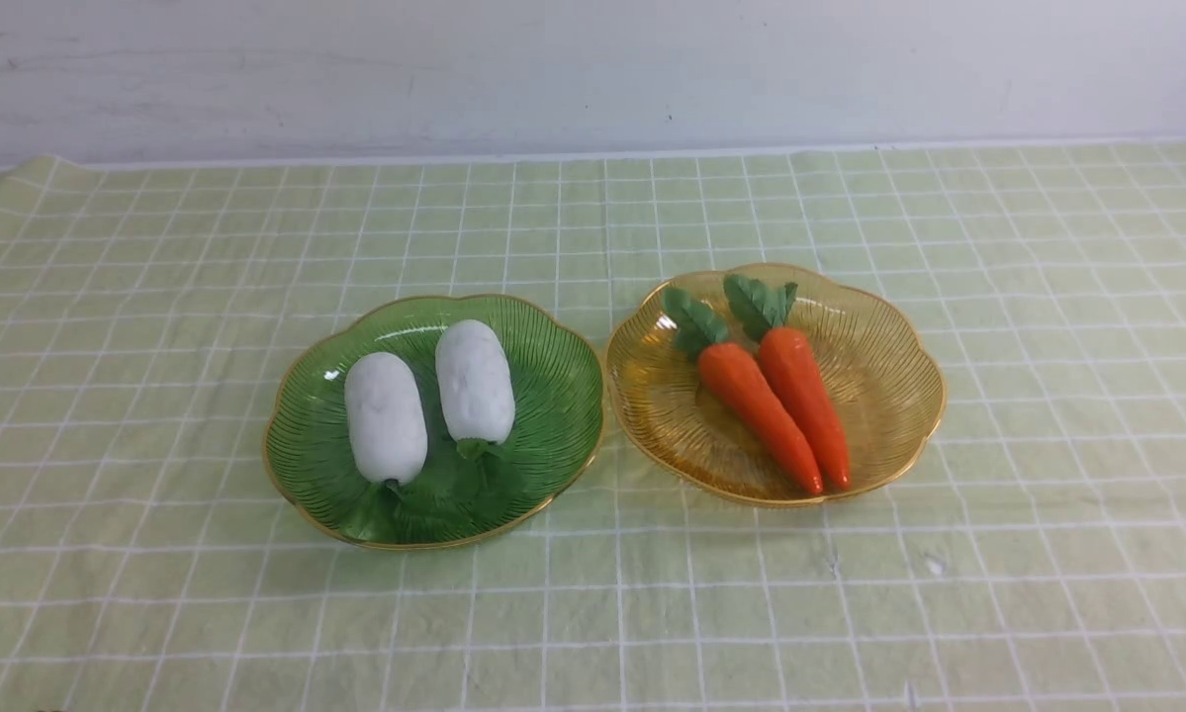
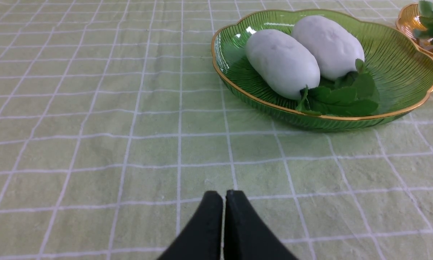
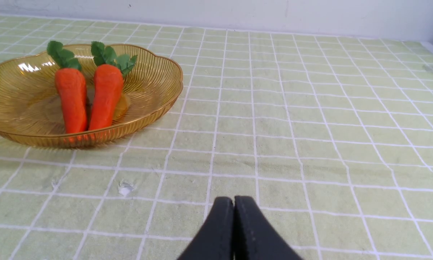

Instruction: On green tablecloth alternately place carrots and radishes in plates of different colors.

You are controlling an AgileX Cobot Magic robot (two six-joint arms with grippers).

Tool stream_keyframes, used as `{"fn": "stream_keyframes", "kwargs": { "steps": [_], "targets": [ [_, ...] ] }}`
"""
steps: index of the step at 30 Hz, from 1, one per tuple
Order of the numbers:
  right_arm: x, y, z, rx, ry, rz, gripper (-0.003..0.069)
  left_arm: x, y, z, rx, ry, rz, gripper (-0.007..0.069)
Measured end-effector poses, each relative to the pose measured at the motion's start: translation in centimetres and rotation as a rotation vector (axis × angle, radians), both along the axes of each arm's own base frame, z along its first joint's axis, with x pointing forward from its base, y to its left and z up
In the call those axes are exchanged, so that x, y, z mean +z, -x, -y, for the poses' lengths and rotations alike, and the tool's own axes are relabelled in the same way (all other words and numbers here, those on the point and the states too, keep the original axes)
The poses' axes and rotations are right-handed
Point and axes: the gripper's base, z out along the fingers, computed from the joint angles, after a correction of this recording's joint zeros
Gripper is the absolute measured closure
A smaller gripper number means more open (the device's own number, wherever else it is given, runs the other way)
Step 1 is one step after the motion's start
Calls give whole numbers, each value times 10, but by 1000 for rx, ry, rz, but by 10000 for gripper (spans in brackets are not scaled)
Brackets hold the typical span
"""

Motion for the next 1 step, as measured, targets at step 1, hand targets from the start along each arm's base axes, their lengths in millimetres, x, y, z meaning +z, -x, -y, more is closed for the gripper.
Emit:
{"fn": "stream_keyframes", "kwargs": {
  "steps": [1],
  "targets": [
    [0,0,0,0,0,0,674,0,0,0,0,0,0,632]
  ]
}}
